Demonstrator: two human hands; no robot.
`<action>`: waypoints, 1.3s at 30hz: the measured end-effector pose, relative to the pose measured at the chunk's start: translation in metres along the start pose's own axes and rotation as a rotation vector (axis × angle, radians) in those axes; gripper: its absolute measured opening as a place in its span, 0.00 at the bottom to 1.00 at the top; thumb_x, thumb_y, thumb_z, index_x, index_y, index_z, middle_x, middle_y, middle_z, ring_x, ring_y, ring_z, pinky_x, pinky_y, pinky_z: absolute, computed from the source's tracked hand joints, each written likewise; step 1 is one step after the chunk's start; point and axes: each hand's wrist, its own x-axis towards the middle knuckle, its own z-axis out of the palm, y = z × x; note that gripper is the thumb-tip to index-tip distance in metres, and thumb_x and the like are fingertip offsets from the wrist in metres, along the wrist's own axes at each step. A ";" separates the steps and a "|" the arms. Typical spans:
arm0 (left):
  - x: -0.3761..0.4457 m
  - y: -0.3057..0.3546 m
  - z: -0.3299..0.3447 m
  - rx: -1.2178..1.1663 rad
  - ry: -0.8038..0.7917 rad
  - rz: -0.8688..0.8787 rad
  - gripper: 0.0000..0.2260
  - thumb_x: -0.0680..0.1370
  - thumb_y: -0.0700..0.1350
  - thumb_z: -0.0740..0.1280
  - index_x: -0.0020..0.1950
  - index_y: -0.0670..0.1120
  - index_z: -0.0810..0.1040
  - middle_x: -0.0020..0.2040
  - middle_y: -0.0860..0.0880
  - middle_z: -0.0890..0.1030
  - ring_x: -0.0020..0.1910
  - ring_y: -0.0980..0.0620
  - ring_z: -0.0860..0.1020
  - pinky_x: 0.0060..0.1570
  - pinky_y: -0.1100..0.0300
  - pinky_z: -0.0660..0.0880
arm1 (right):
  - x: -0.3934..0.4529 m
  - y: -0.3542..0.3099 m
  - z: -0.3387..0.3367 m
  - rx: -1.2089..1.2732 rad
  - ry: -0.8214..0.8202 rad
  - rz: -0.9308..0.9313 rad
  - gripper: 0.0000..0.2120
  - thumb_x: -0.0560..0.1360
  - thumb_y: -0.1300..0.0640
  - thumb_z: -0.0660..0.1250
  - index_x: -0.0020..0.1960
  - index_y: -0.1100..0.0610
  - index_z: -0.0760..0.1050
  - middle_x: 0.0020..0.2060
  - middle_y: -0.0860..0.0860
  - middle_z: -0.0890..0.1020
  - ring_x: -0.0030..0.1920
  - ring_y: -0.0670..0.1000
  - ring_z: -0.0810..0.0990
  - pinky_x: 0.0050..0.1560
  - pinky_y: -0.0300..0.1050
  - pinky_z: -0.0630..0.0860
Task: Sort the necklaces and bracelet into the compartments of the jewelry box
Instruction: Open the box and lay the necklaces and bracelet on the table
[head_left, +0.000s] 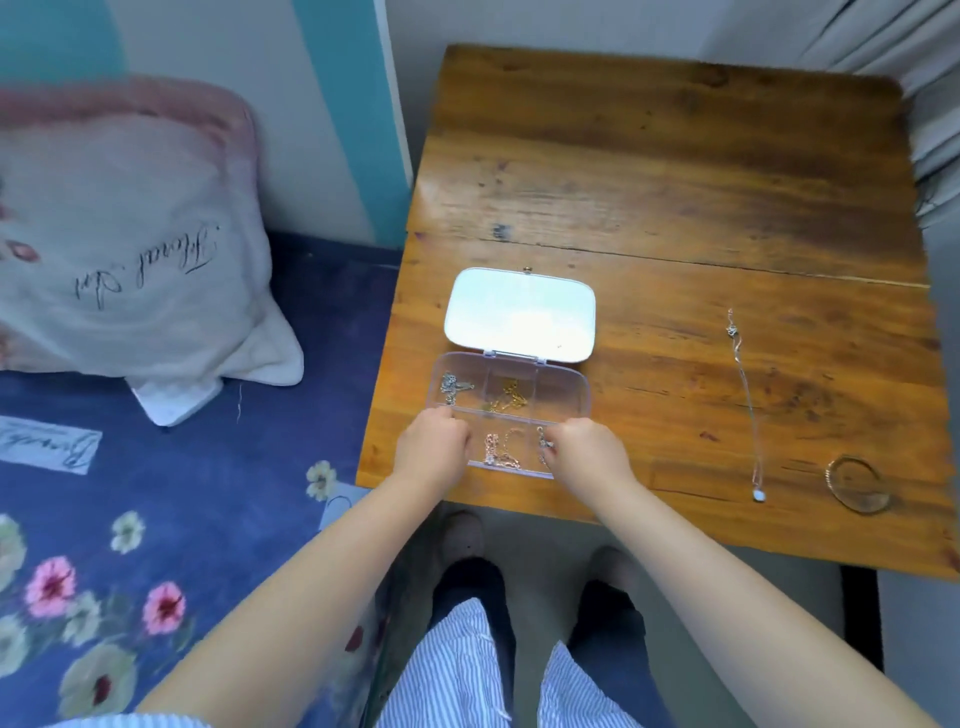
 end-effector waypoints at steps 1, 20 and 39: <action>0.008 0.000 -0.002 0.028 -0.072 0.013 0.10 0.77 0.39 0.60 0.49 0.40 0.81 0.45 0.44 0.76 0.49 0.44 0.75 0.43 0.54 0.76 | 0.005 -0.007 -0.001 -0.051 -0.053 0.040 0.07 0.74 0.66 0.60 0.46 0.62 0.77 0.49 0.60 0.82 0.50 0.60 0.80 0.43 0.48 0.76; 0.047 0.028 0.006 0.447 -0.407 0.305 0.09 0.75 0.33 0.60 0.50 0.40 0.78 0.50 0.44 0.81 0.48 0.43 0.79 0.37 0.56 0.72 | 0.024 -0.016 0.003 -0.263 -0.262 -0.008 0.14 0.73 0.72 0.58 0.56 0.64 0.73 0.56 0.60 0.77 0.56 0.61 0.77 0.51 0.51 0.76; 0.045 0.037 -0.003 0.609 -0.422 0.378 0.09 0.75 0.32 0.60 0.49 0.40 0.79 0.39 0.46 0.73 0.36 0.46 0.72 0.35 0.57 0.71 | 0.001 0.020 -0.018 0.065 -0.150 -0.040 0.08 0.73 0.68 0.58 0.37 0.60 0.70 0.35 0.58 0.75 0.39 0.57 0.73 0.33 0.44 0.66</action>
